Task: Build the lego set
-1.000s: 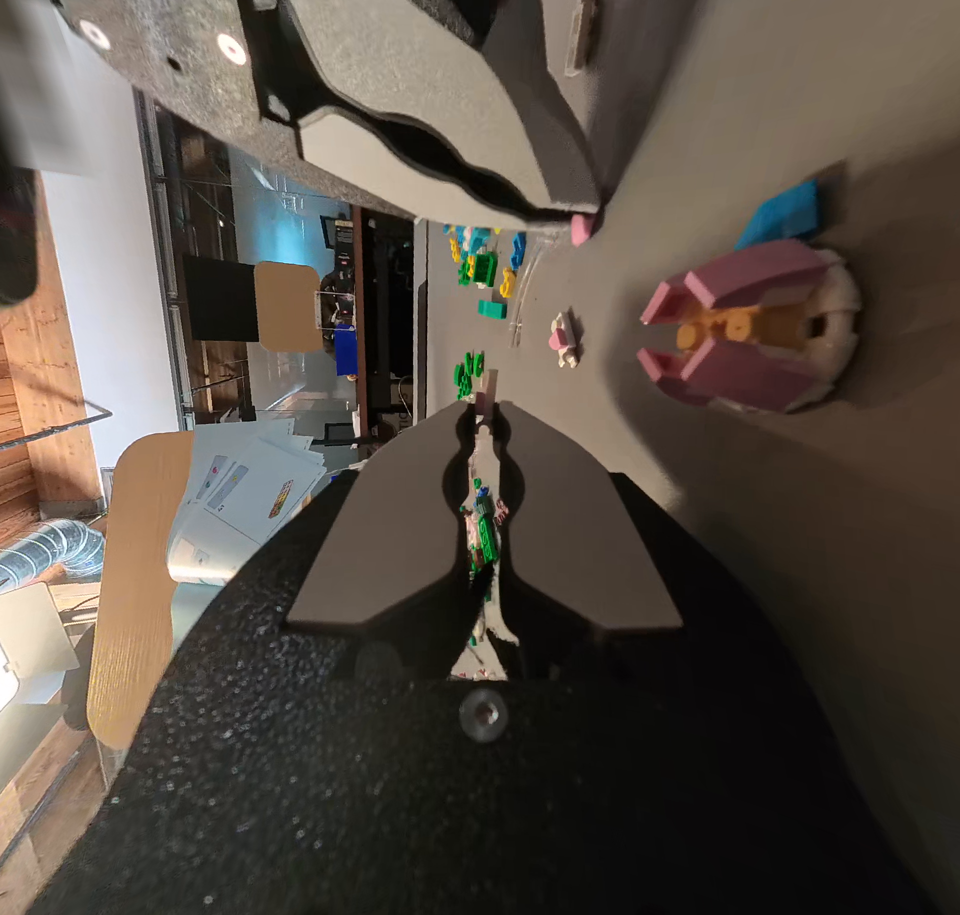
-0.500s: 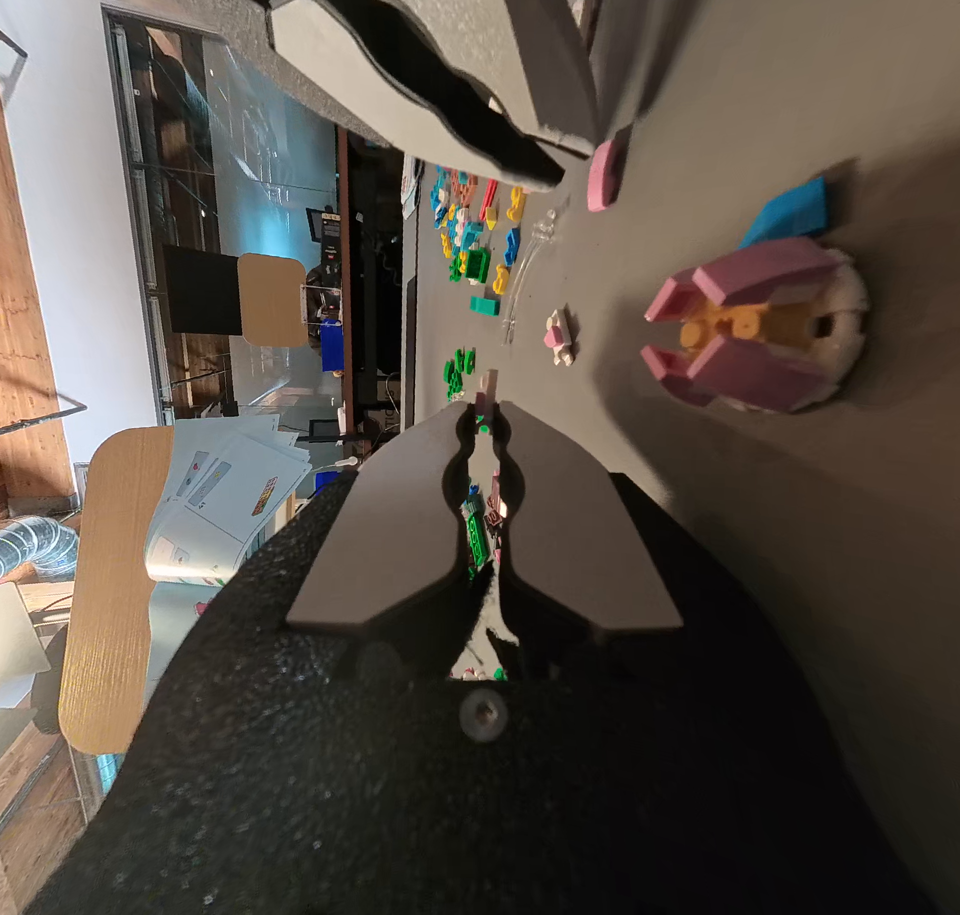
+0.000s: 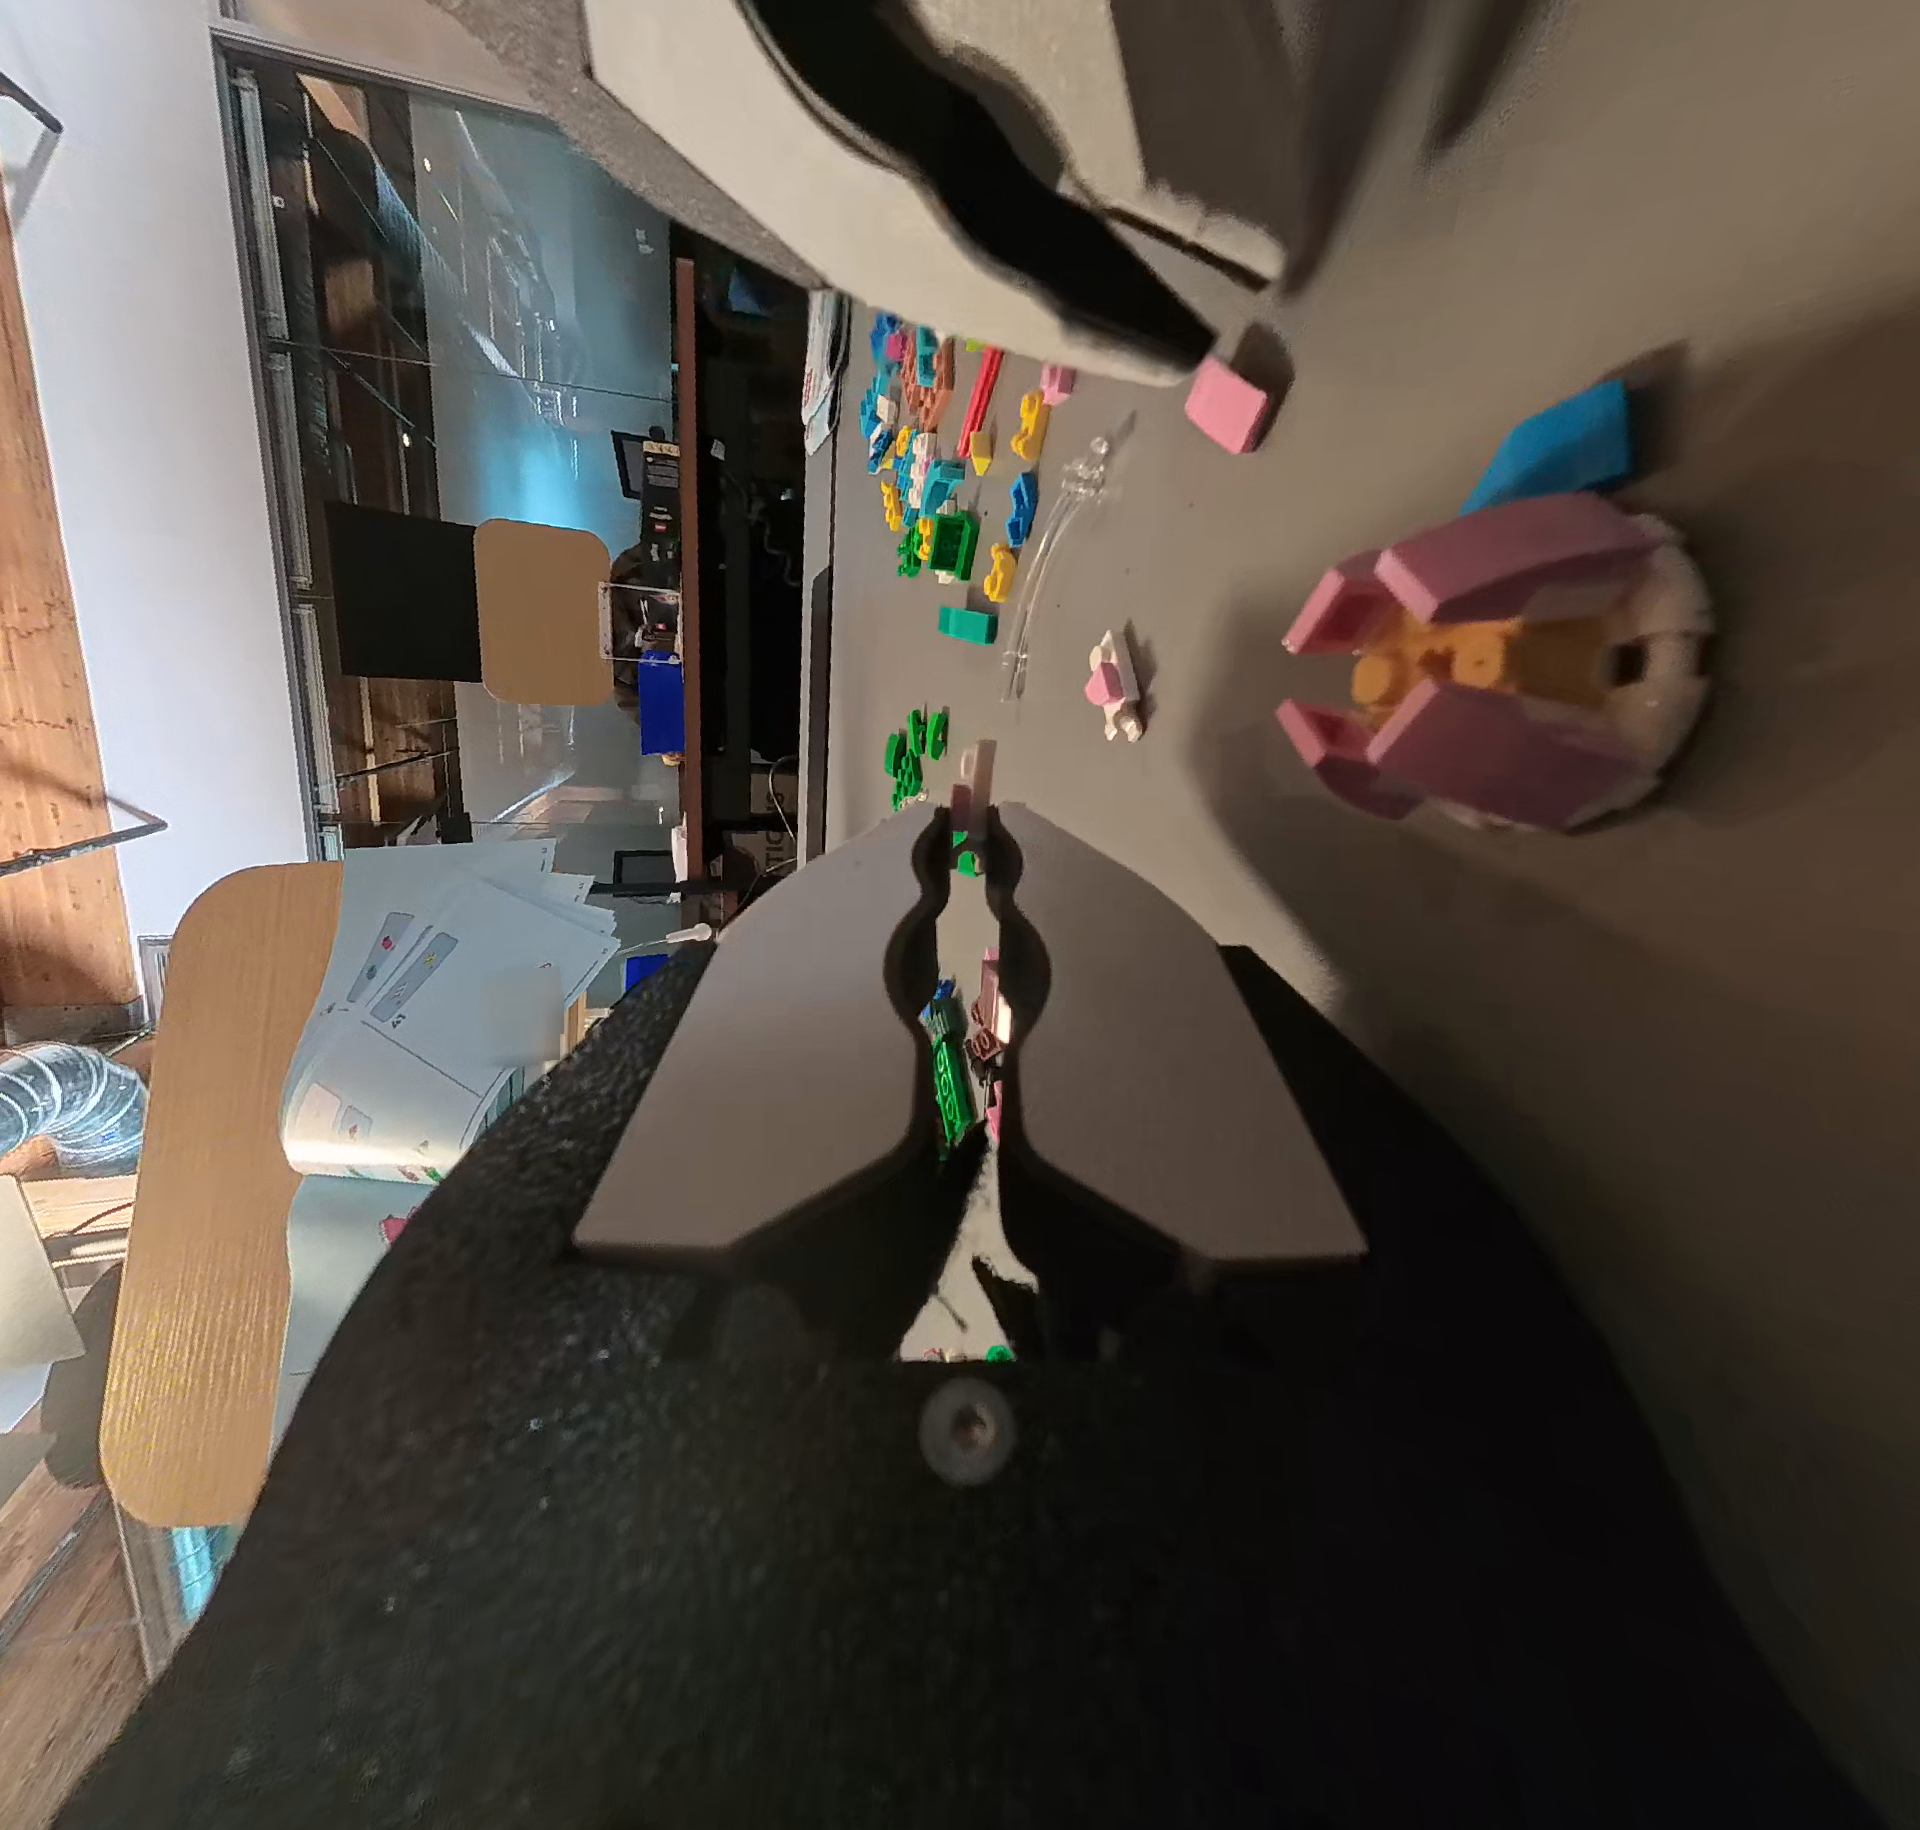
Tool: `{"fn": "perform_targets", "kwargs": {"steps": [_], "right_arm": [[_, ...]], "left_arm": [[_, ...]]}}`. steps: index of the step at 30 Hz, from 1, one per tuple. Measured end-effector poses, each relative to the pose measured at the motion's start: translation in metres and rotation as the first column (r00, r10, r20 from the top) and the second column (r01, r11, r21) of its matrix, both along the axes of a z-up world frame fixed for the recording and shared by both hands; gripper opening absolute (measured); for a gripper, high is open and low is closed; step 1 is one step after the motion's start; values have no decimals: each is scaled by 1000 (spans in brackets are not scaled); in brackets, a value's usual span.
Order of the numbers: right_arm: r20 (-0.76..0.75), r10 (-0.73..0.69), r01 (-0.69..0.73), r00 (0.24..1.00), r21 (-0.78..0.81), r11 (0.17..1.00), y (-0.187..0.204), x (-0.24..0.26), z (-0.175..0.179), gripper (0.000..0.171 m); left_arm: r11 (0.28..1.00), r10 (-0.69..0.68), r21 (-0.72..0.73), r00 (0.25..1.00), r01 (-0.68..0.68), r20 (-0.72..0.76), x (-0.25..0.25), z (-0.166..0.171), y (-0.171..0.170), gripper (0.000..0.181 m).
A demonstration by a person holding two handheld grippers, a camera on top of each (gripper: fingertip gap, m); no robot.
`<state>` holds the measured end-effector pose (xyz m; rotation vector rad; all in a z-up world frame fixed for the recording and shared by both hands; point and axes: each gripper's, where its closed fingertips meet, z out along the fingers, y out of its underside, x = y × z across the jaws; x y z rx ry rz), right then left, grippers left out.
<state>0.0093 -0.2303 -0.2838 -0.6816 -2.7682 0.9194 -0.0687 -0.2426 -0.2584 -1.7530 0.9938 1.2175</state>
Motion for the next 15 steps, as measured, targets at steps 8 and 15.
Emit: {"fn": "perform_targets", "kwargs": {"steps": [8, 15], "right_arm": [[-121, 257, -252, 959, 50, 966, 7, -7, 4, 24], [-82, 333, -336, 939, -24, 942, 3, -11, -8, 17]], "left_arm": [[994, -106, -18, 991, 108, 86, 16, -5, 0, 5], [988, -152, -19, 978, 156, 141, 22, -6, -1, 6]]}}
